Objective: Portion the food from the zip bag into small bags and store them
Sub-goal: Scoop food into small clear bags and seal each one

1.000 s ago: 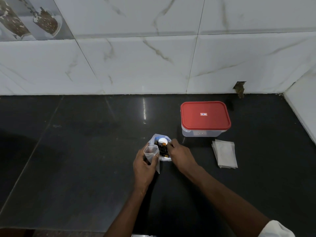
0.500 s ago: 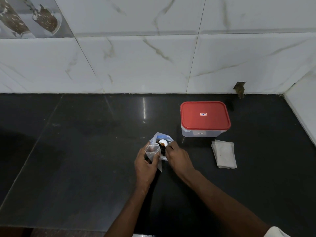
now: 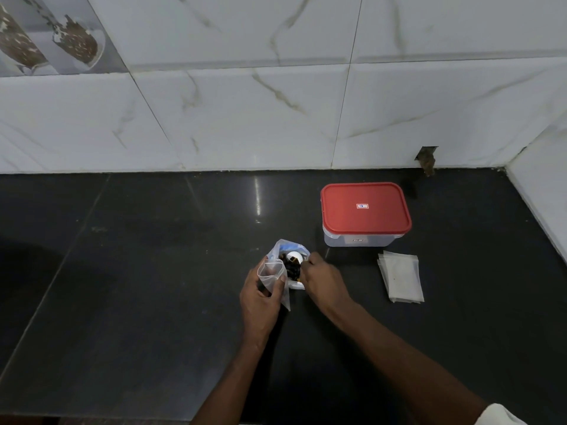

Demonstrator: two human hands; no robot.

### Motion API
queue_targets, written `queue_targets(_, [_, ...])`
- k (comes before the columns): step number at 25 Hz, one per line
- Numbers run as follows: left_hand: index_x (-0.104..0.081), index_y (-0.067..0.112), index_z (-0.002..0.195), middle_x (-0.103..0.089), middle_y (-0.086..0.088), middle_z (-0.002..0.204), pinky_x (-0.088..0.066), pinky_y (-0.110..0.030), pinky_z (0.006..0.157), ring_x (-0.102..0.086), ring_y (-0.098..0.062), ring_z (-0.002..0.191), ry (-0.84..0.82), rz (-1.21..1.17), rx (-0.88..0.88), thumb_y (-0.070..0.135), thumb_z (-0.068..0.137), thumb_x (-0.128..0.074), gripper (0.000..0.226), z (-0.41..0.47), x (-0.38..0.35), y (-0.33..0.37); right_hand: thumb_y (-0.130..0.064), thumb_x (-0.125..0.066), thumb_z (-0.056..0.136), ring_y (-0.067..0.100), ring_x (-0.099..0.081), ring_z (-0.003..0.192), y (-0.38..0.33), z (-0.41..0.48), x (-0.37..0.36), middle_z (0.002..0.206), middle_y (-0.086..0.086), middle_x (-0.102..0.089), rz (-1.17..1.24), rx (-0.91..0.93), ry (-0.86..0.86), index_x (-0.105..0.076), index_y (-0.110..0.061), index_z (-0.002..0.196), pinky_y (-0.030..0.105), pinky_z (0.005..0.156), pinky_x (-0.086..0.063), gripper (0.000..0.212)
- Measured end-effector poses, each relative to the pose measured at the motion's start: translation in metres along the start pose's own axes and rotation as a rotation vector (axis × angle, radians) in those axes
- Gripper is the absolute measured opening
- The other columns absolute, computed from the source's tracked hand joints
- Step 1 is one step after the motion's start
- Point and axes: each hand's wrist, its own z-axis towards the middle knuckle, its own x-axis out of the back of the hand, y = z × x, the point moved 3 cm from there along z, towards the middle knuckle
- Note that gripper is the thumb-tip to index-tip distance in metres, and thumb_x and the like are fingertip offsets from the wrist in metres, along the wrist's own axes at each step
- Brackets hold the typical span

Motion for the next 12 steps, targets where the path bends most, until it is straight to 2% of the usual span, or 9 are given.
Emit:
queue_targets(2, [-0.06,0.032,0.121,-0.068,0.015,0.114,-0.051,-0.011,0.088,-0.066,0.009,0.103,0.002,-0.001,-0.001,0.009,0.087,-0.076,0.045,0.0,0.0,0.001,-0.015,-0.044,0.098,0.028,-0.063,0.089,-0.005,0.0,-0.002,0.108,0.013,-0.062,0.011,0.0,0.012,-0.065,-0.002,0.11,0.033,0.073,-0.045,0.027])
queue_targets(5, [-0.059,0.03,0.122,-0.068,0.015,0.114,-0.049,-0.007,0.087,-0.064,0.012,0.103,-0.007,-0.001,0.002,0.009,0.087,-0.075,0.044,0.001,0.0,0.001,-0.011,-0.055,0.092,0.018,-0.06,0.071,0.001,0.008,0.008,0.082,0.011,-0.064,0.158,-0.065,0.125,-0.072,-0.002,0.085,0.033,0.066,-0.046,0.02])
queue_targets(6, [-0.059,0.029,0.124,-0.067,0.015,0.115,-0.049,-0.006,0.087,-0.064,0.012,0.104,-0.012,-0.001,0.0,0.009,0.087,-0.075,0.045,0.002,0.0,0.001,-0.01,-0.056,0.091,0.019,-0.059,0.07,0.004,0.008,0.013,0.081,0.011,-0.063,0.152,-0.06,0.137,-0.07,-0.002,0.084,0.033,0.064,-0.044,0.018])
queue_targets(9, [-0.059,0.028,0.126,-0.068,0.013,0.117,-0.048,-0.007,0.088,-0.064,0.009,0.107,-0.018,0.006,-0.004,0.009,0.087,-0.075,0.046,0.002,0.0,-0.002,-0.011,-0.045,0.097,0.029,-0.062,0.086,0.0,0.002,0.003,0.108,0.014,-0.06,-0.087,0.058,-0.018,-0.056,-0.002,0.117,0.033,0.067,-0.041,0.024])
queue_targets(11, [-0.059,0.028,0.125,-0.069,0.012,0.118,-0.05,-0.01,0.089,-0.065,0.007,0.107,-0.025,0.004,-0.001,0.01,0.087,-0.075,0.045,0.002,0.0,-0.005,-0.012,-0.042,0.099,0.024,-0.06,0.088,-0.006,-0.006,-0.01,0.118,0.012,-0.057,-0.089,0.101,-0.08,-0.046,-0.002,0.129,0.03,0.068,-0.038,0.032])
queue_targets(12, [-0.06,0.027,0.126,-0.069,0.011,0.118,-0.051,-0.012,0.09,-0.066,0.006,0.106,-0.026,0.003,-0.001,0.01,0.087,-0.075,0.045,0.002,-0.001,-0.005,-0.012,-0.042,0.099,0.022,-0.057,0.086,-0.008,-0.007,-0.012,0.118,0.011,-0.058,-0.049,0.093,-0.06,-0.047,-0.001,0.129,0.029,0.068,-0.038,0.032])
